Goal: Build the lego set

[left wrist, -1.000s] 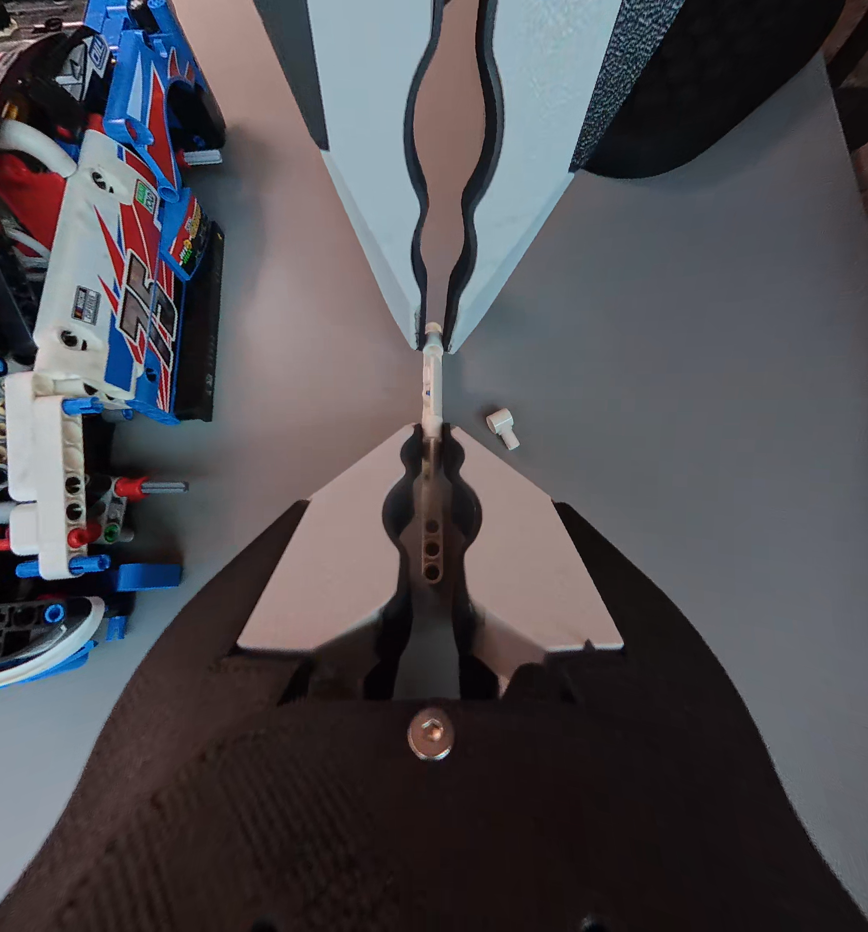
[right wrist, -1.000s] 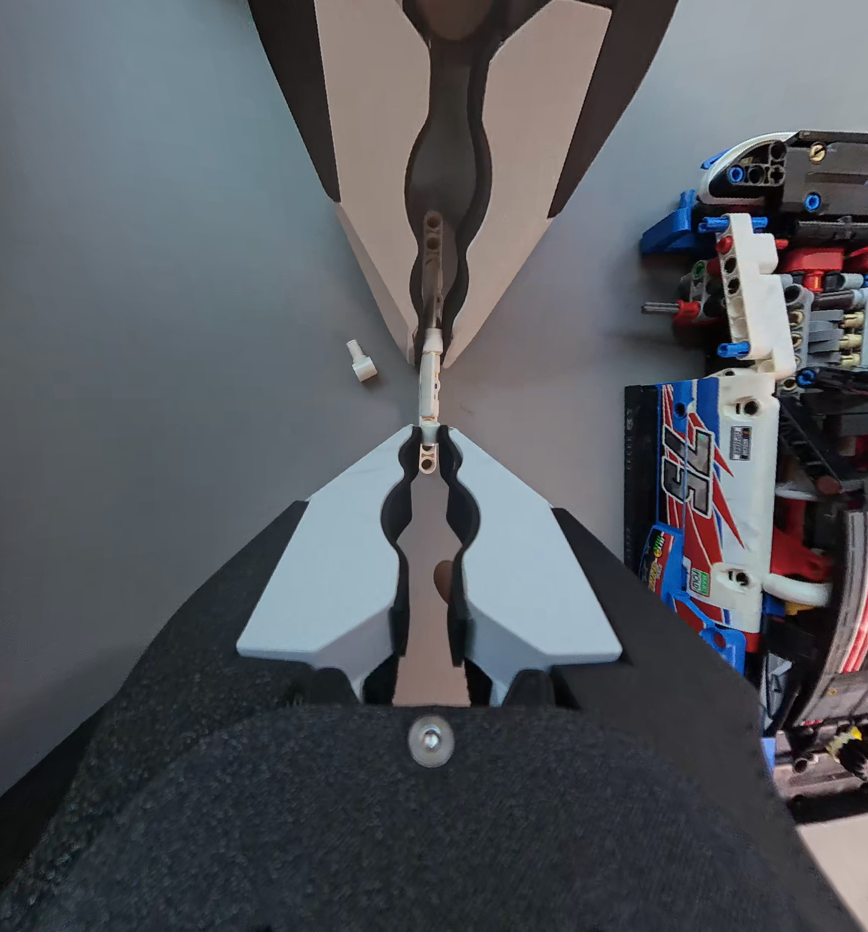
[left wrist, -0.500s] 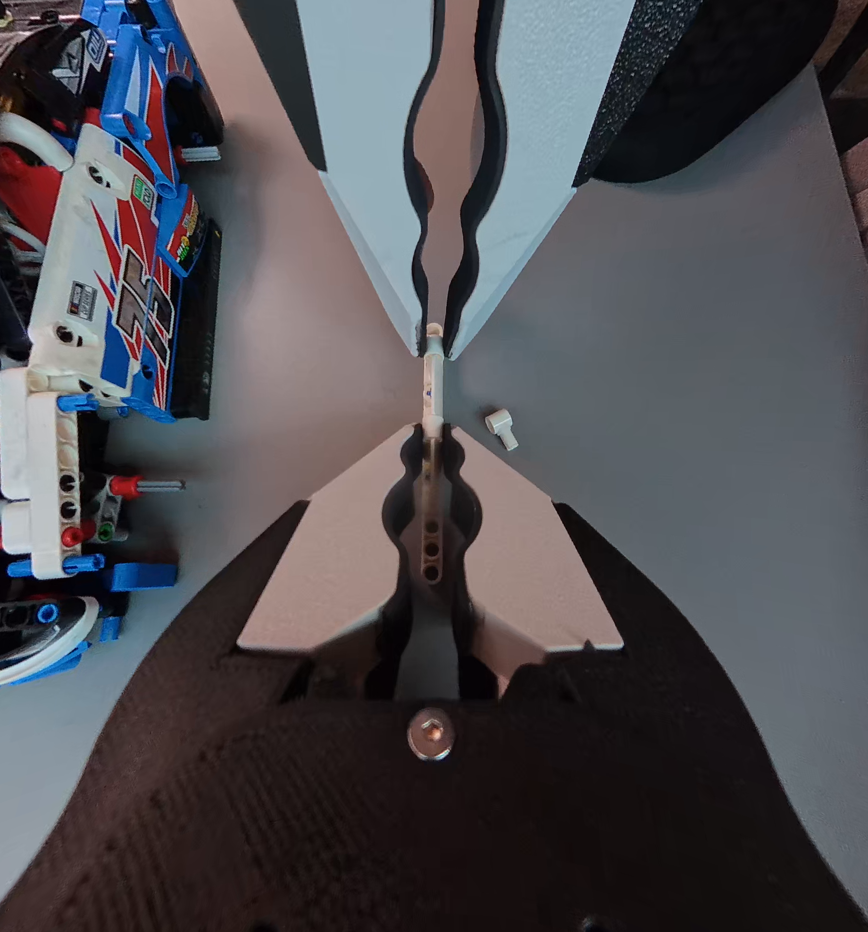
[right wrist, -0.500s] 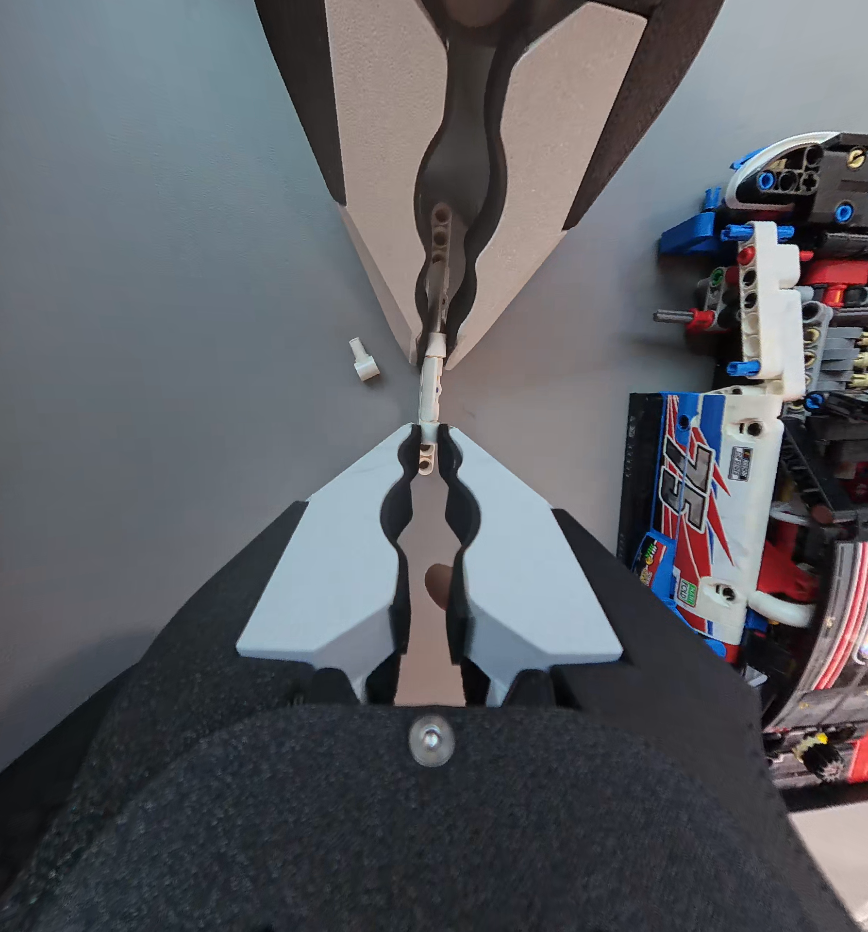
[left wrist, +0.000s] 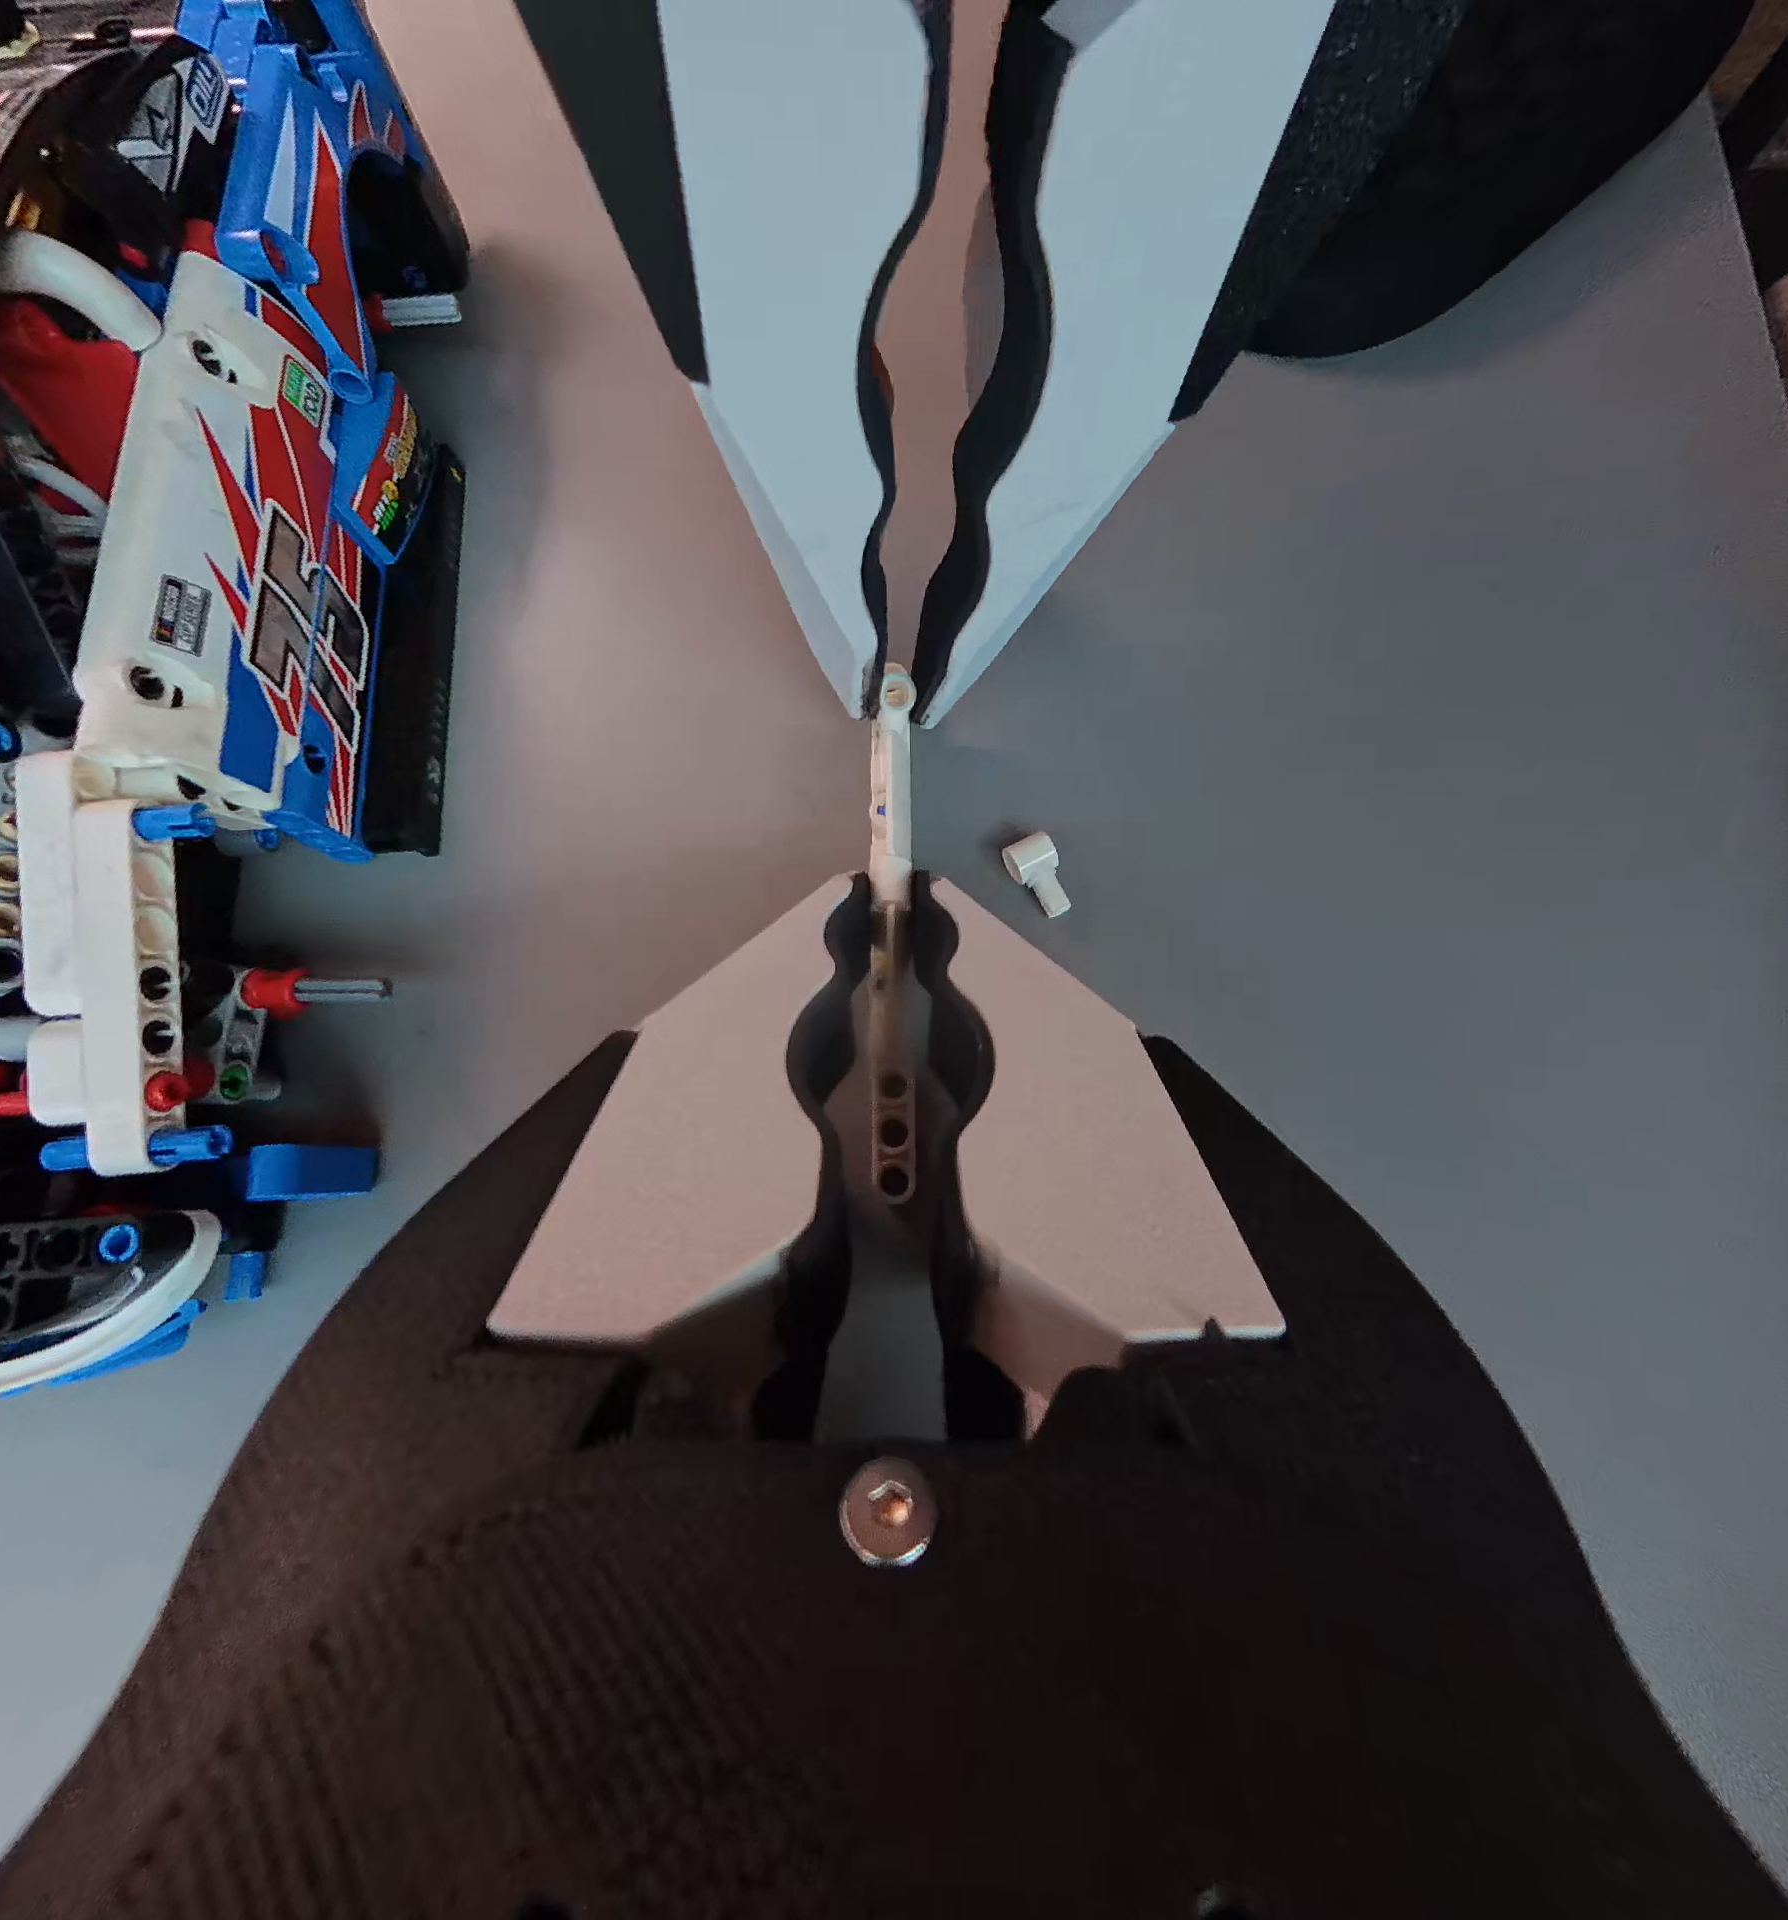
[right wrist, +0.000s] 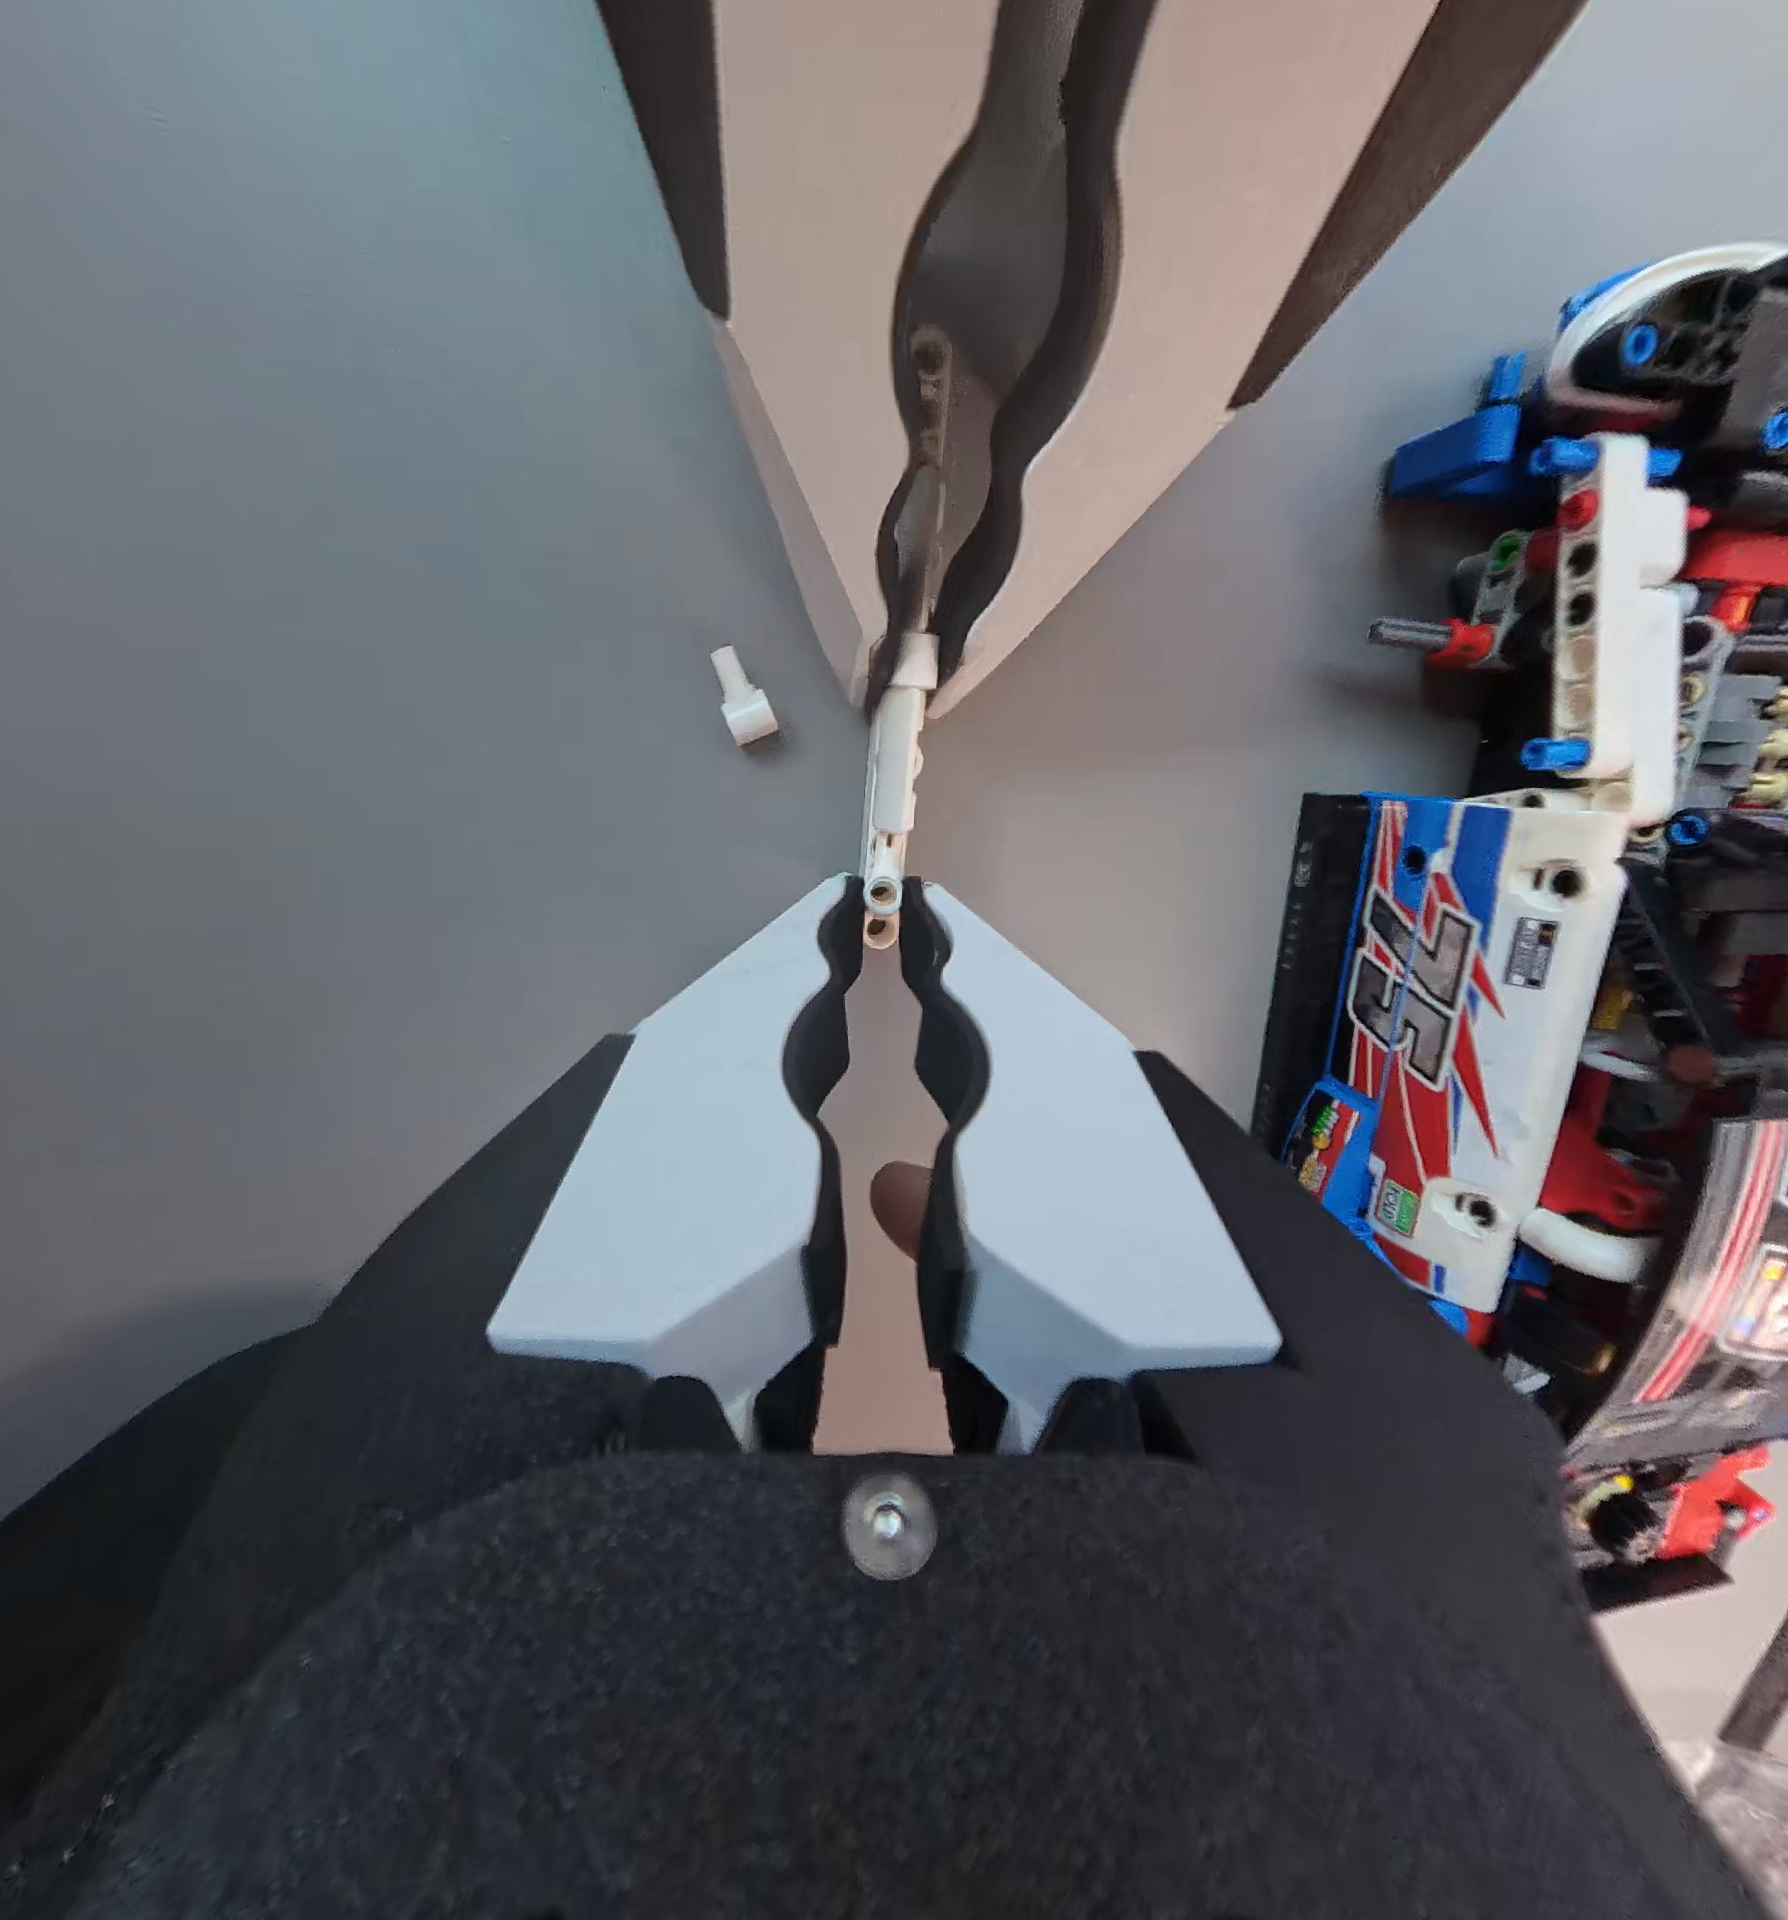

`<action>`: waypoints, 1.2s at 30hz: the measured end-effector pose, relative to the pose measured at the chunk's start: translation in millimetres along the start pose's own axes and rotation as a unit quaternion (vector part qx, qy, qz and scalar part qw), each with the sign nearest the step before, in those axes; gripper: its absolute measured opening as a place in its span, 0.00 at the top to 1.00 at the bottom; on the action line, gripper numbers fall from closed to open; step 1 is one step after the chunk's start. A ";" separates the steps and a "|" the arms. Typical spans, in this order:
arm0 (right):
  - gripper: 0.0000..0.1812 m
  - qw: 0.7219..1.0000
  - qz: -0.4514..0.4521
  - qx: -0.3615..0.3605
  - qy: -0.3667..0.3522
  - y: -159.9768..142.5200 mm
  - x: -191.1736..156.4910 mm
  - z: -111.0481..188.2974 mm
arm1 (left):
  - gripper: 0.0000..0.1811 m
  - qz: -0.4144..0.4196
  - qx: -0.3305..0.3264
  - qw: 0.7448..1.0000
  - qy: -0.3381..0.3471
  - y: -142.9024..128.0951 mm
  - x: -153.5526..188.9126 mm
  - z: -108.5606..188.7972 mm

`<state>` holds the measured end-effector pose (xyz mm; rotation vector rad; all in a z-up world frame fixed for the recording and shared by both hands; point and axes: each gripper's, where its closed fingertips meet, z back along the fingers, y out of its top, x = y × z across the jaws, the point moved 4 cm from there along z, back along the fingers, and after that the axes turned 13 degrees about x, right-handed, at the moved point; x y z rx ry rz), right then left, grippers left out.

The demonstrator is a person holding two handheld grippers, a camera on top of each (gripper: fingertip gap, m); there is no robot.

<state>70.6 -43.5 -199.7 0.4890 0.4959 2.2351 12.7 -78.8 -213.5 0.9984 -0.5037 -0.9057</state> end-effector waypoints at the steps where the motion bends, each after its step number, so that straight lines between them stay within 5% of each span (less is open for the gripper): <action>1: 0.97 1.000 -0.002 0.008 -0.009 1.2 0.0 -0.6 | 0.97 -0.001 0.000 1.000 0.000 -0.8 -0.6 1.4; 11: 0.97 0.997 -0.050 0.055 0.001 0.4 0.6 6.8 | 0.97 0.004 0.006 1.000 0.001 -0.2 -0.3 0.3; 15: 0.97 0.995 -0.054 0.083 -0.027 2.8 2.2 25.7 | 0.86 0.010 0.025 1.000 0.007 3.3 0.2 7.3; 21: 0.97 0.989 -0.056 0.133 -0.042 23.8 -13.1 37.2 | 0.91 -0.043 0.096 0.994 0.009 42.0 18.2 8.5; 26: 0.97 0.985 -0.062 0.157 -0.040 30.5 -18.0 39.5 | 0.98 -0.064 0.094 0.993 0.009 45.3 25.7 6.9; 32: 0.97 0.954 -0.087 0.283 -0.047 40.2 -19.6 55.1 | 0.99 -0.034 0.181 0.983 -0.029 56.6 28.2 18.5; 36: 0.97 0.957 -0.075 0.275 -0.047 37.1 -23.6 54.4 | 0.99 -0.043 0.175 0.983 -0.036 55.3 30.9 14.2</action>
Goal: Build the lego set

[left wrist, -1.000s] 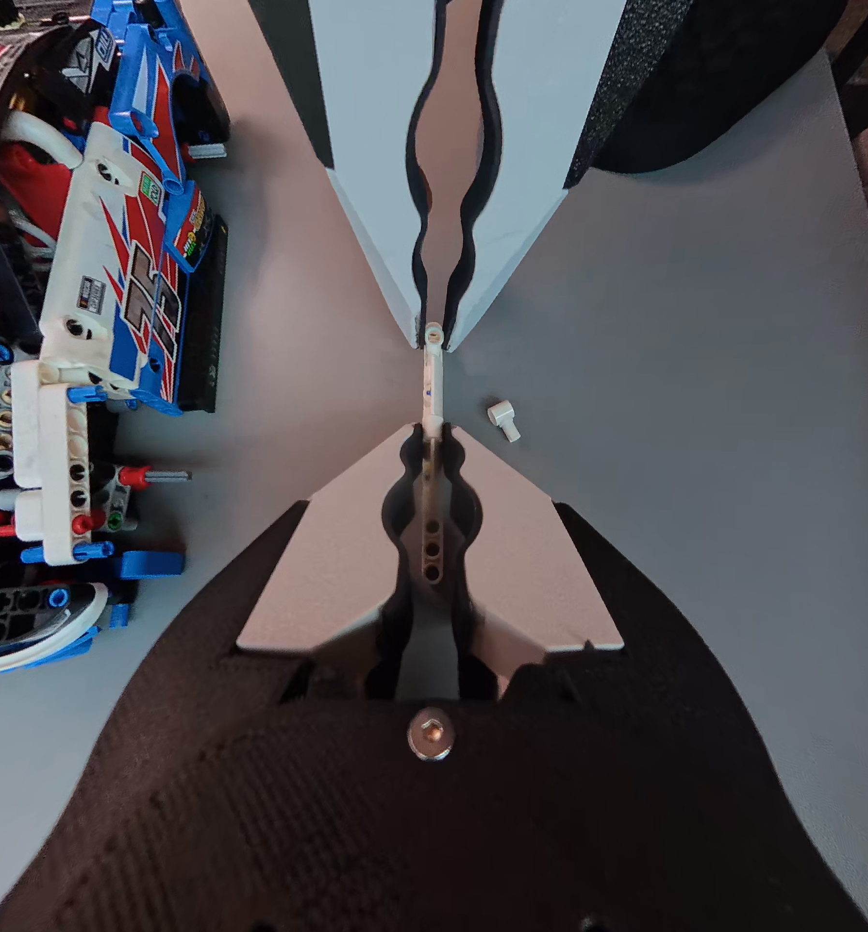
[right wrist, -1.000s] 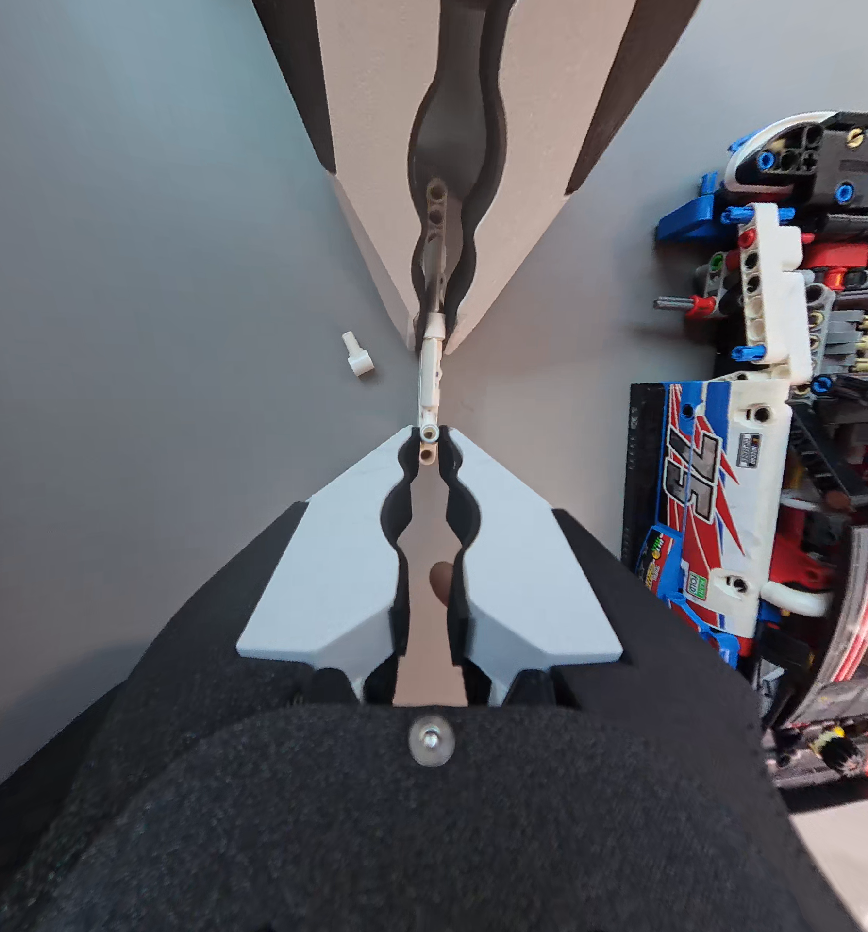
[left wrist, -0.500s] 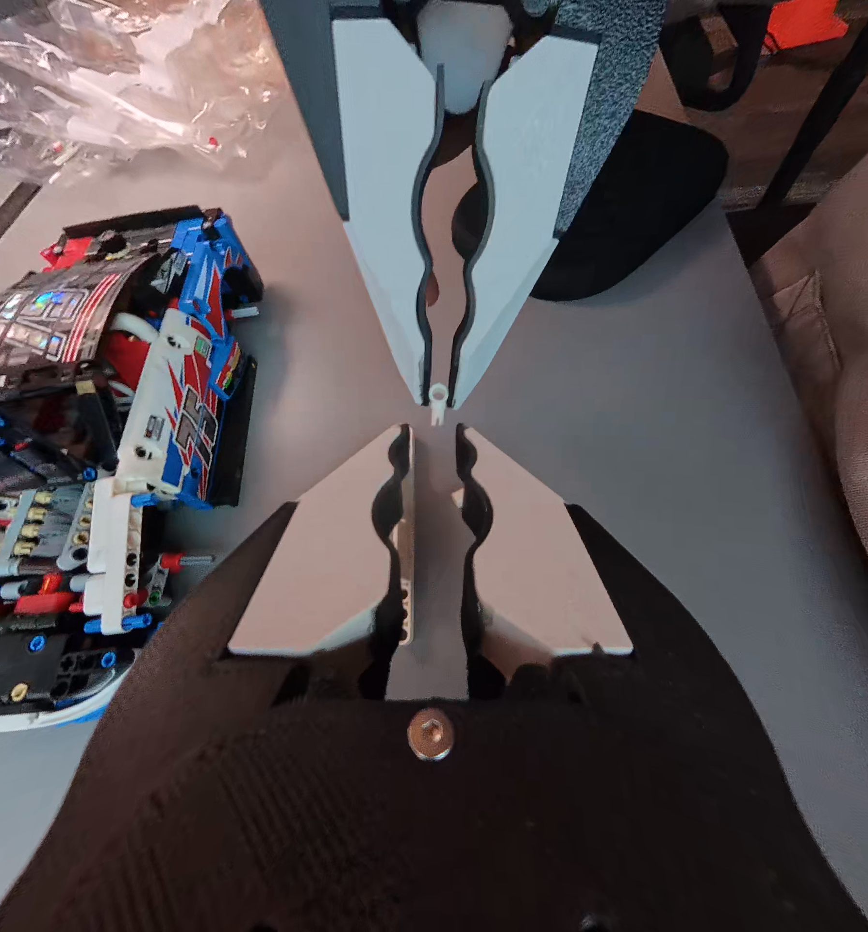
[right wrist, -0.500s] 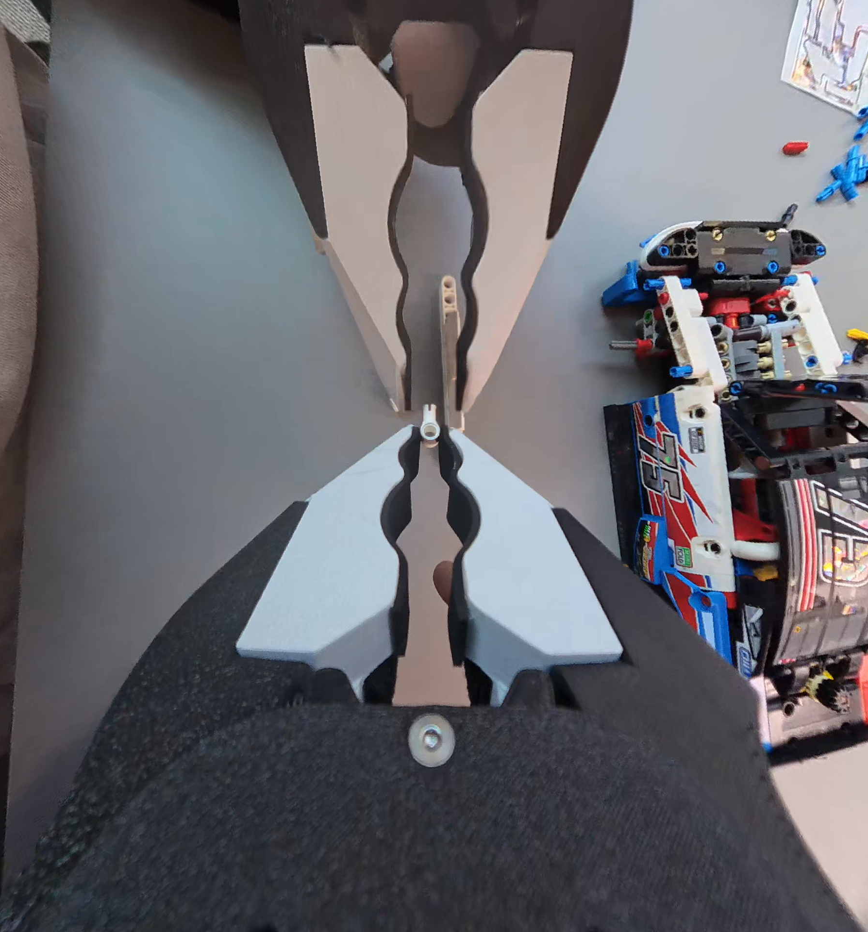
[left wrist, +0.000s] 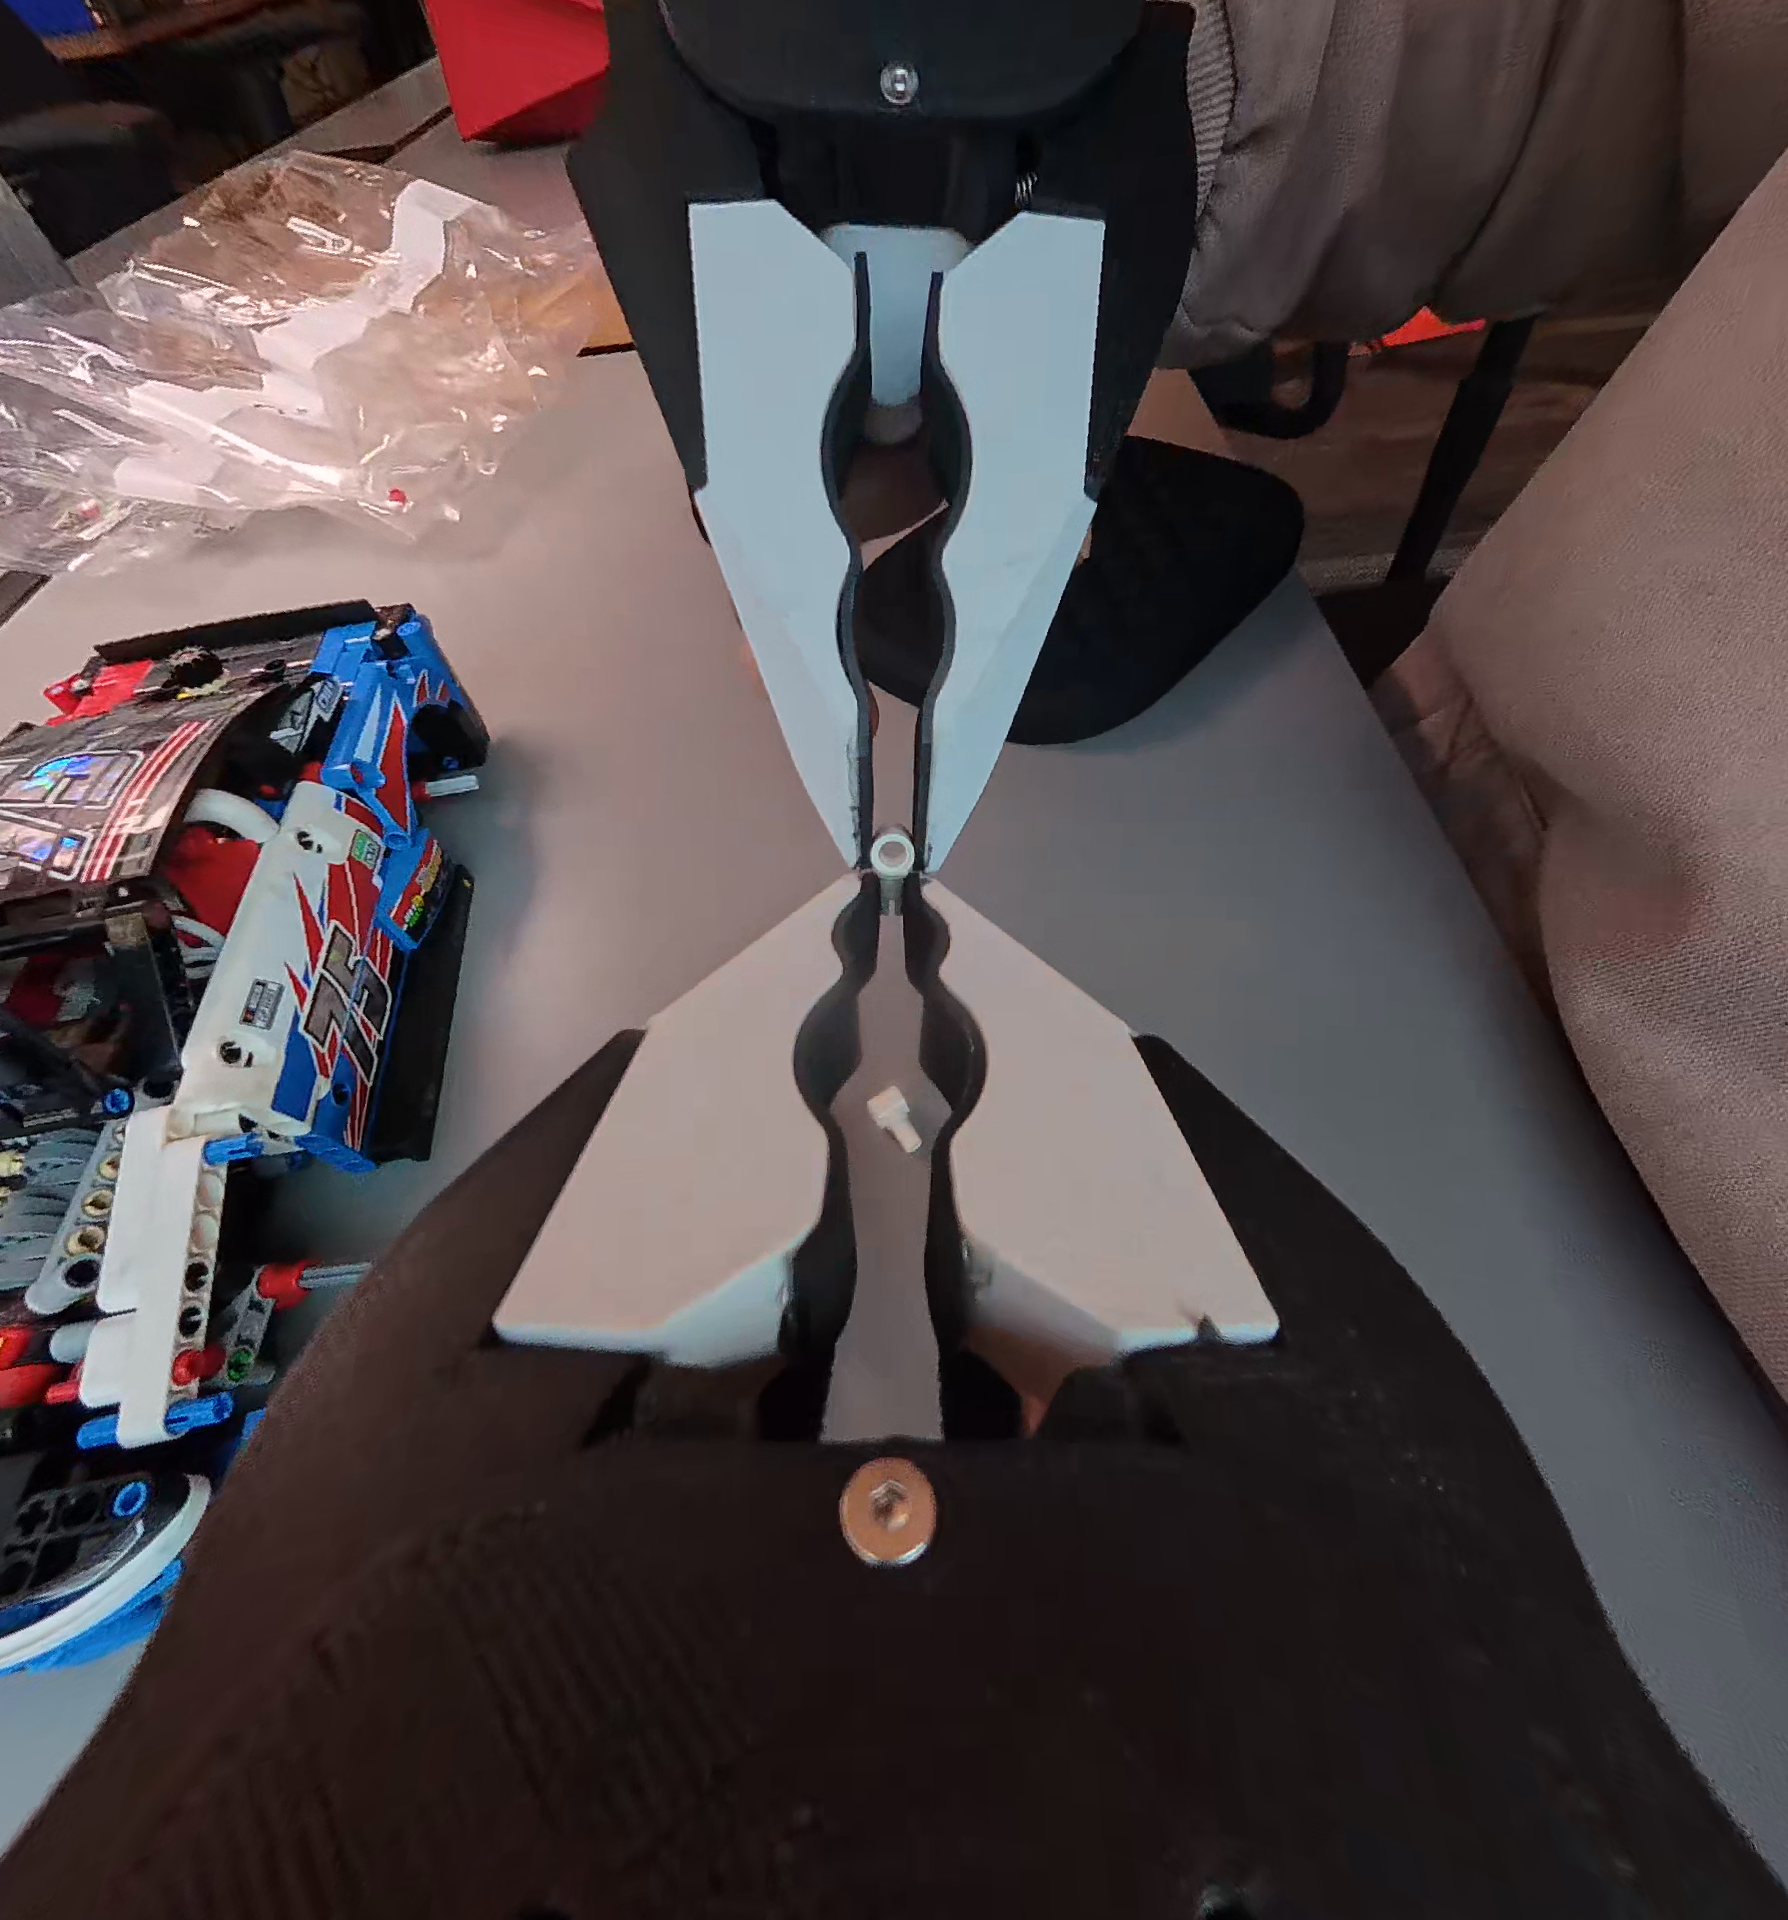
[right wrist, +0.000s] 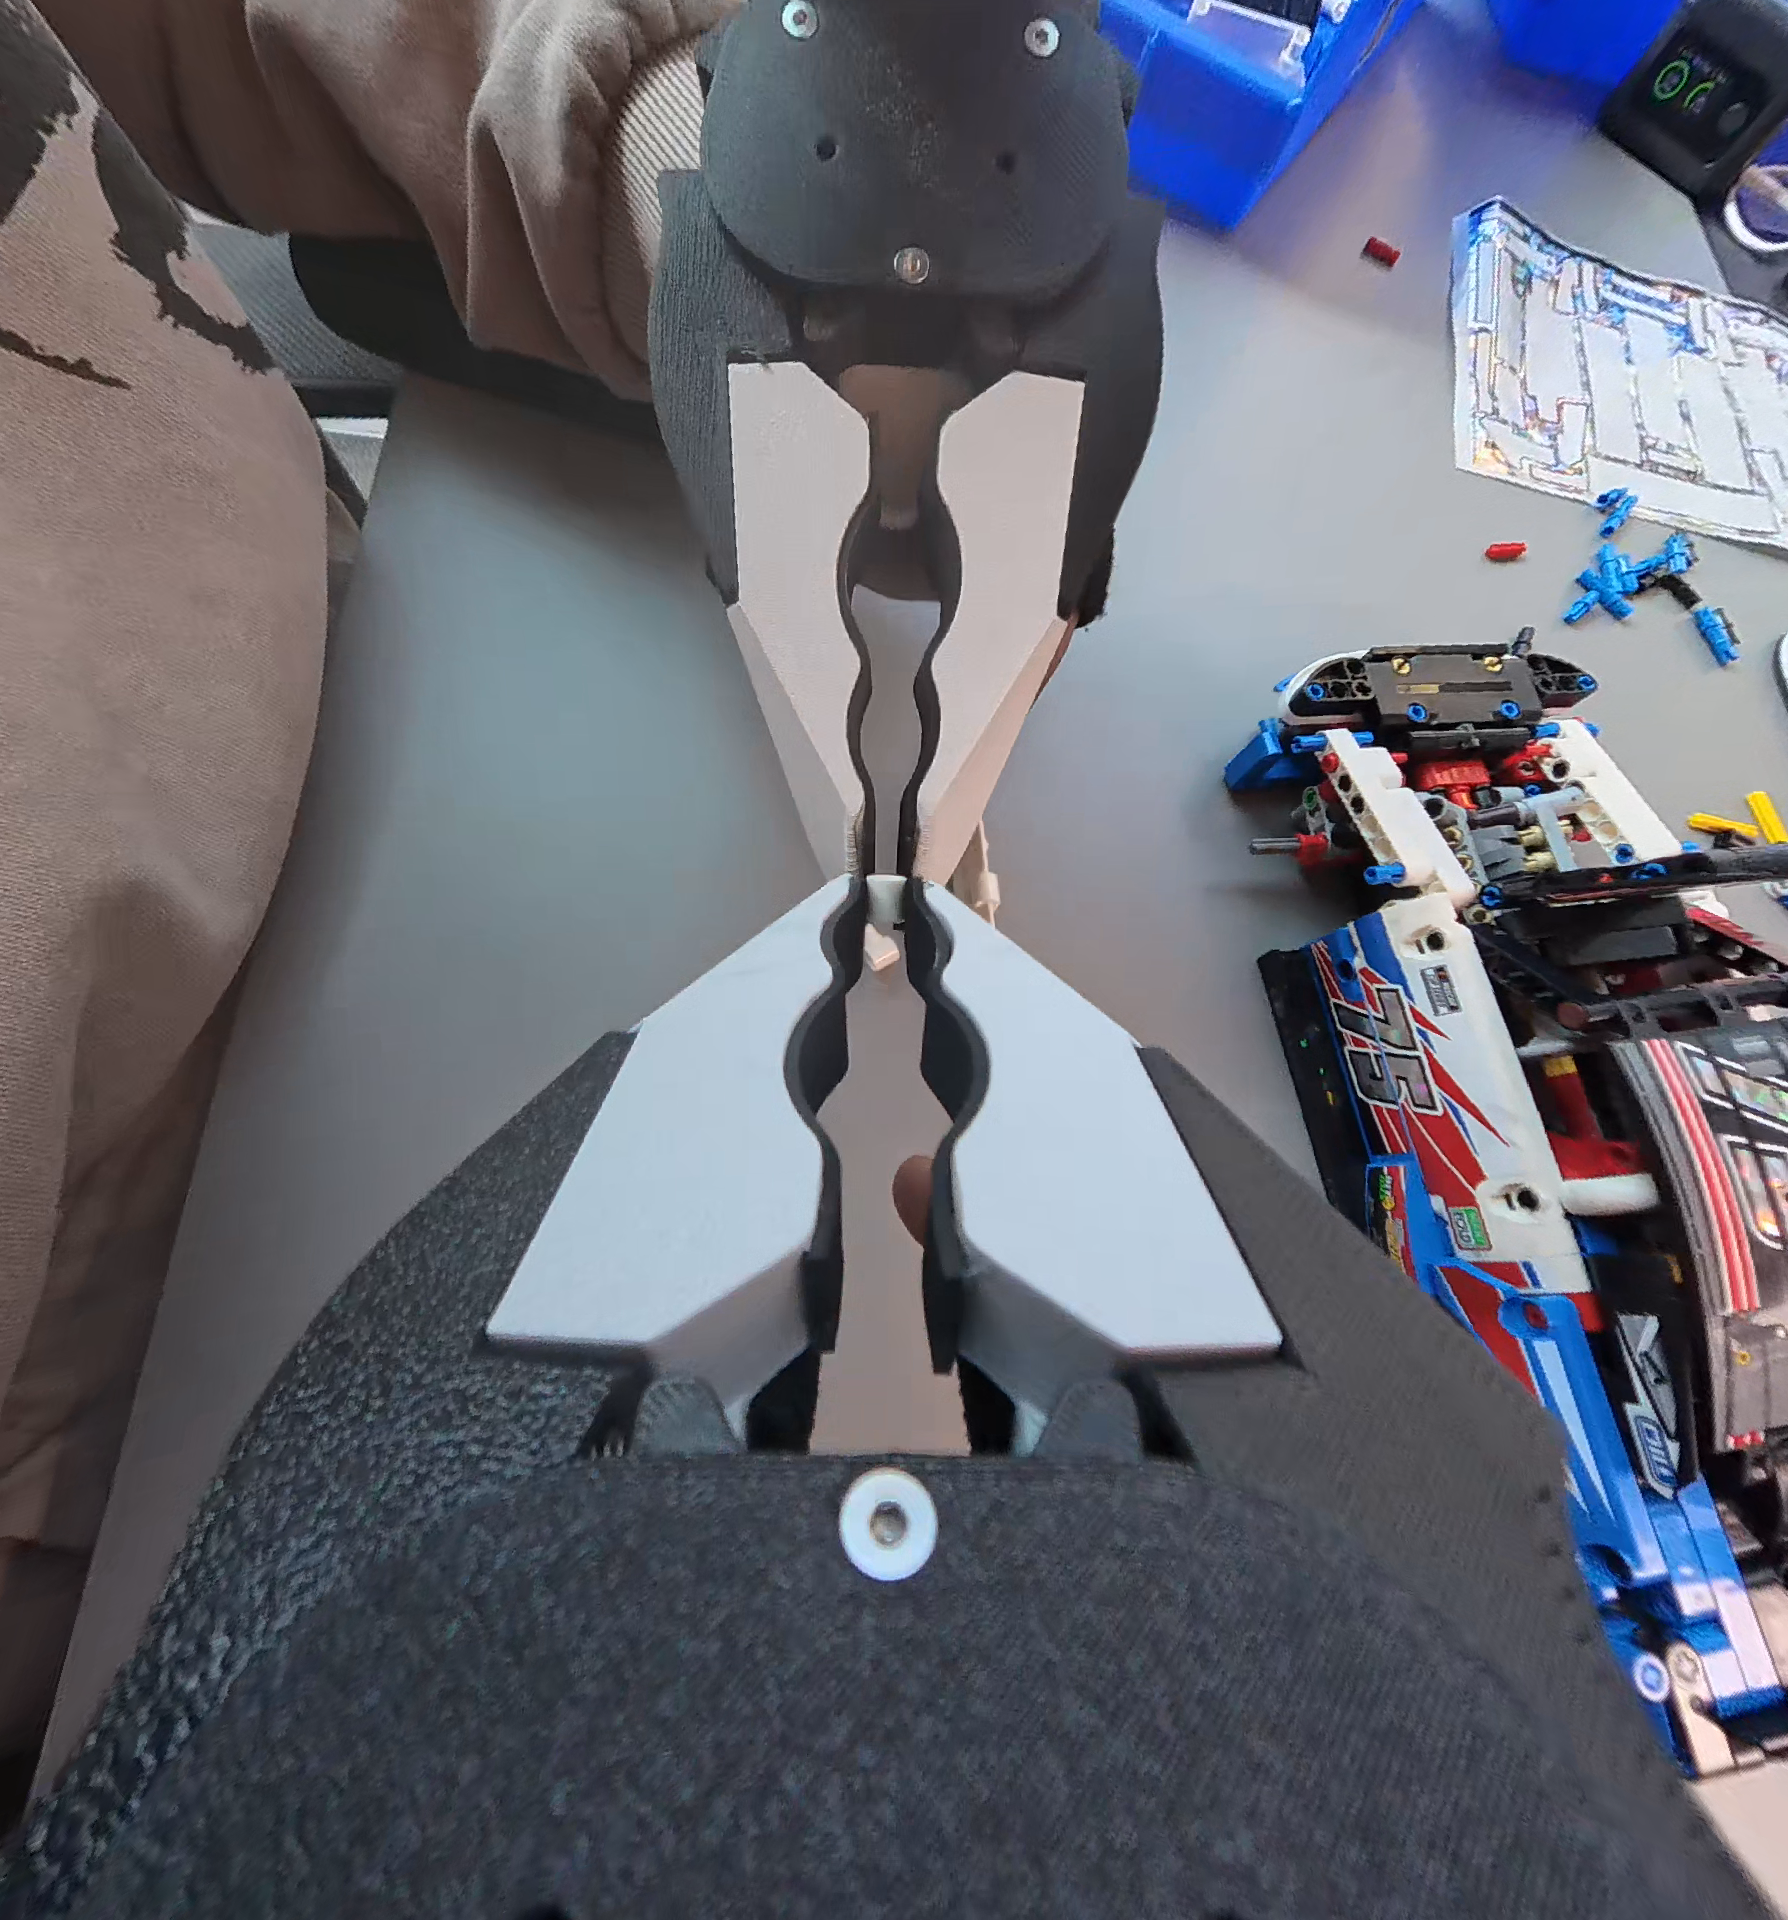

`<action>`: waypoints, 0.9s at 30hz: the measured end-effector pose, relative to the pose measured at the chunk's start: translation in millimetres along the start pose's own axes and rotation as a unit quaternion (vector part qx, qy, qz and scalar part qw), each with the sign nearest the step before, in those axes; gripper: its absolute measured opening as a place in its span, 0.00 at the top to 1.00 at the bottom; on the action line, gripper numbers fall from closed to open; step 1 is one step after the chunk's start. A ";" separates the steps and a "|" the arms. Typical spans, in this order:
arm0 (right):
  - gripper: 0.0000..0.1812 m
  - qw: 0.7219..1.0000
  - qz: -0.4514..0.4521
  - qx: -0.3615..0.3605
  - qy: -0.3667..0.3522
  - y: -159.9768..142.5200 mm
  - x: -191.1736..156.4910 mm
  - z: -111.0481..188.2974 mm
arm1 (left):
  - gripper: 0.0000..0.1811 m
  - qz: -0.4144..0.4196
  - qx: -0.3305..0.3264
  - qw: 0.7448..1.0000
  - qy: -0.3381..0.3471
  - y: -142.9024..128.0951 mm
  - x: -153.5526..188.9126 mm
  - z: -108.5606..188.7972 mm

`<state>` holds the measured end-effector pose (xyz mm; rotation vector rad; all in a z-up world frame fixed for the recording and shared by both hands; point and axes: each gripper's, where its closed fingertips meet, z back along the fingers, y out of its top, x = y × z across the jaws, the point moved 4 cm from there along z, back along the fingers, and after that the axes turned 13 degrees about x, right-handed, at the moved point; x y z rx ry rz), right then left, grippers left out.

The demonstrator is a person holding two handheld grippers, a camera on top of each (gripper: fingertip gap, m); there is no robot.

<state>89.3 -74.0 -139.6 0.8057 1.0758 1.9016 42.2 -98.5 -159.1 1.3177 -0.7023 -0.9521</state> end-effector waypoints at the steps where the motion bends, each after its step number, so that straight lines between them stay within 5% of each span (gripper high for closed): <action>1: 0.97 1.000 -0.001 -0.011 0.002 -1.4 -0.2 -0.5 | 0.99 0.000 -0.003 1.000 -0.001 -1.7 0.3 -1.0; 10: 0.97 0.987 -0.012 -0.162 0.013 -32.2 33.8 -10.6 | 0.85 0.053 -0.136 0.988 0.047 -37.8 -31.6 21.2; 18: 0.97 0.974 -0.011 -0.217 0.055 -49.5 33.4 -30.3 | 0.97 0.051 -0.172 0.983 0.034 -58.4 -27.6 14.3; 27: 0.97 0.966 -0.001 -0.248 0.066 -49.2 32.2 -32.1 | 0.97 0.052 -0.174 0.983 0.029 -58.7 -27.3 13.1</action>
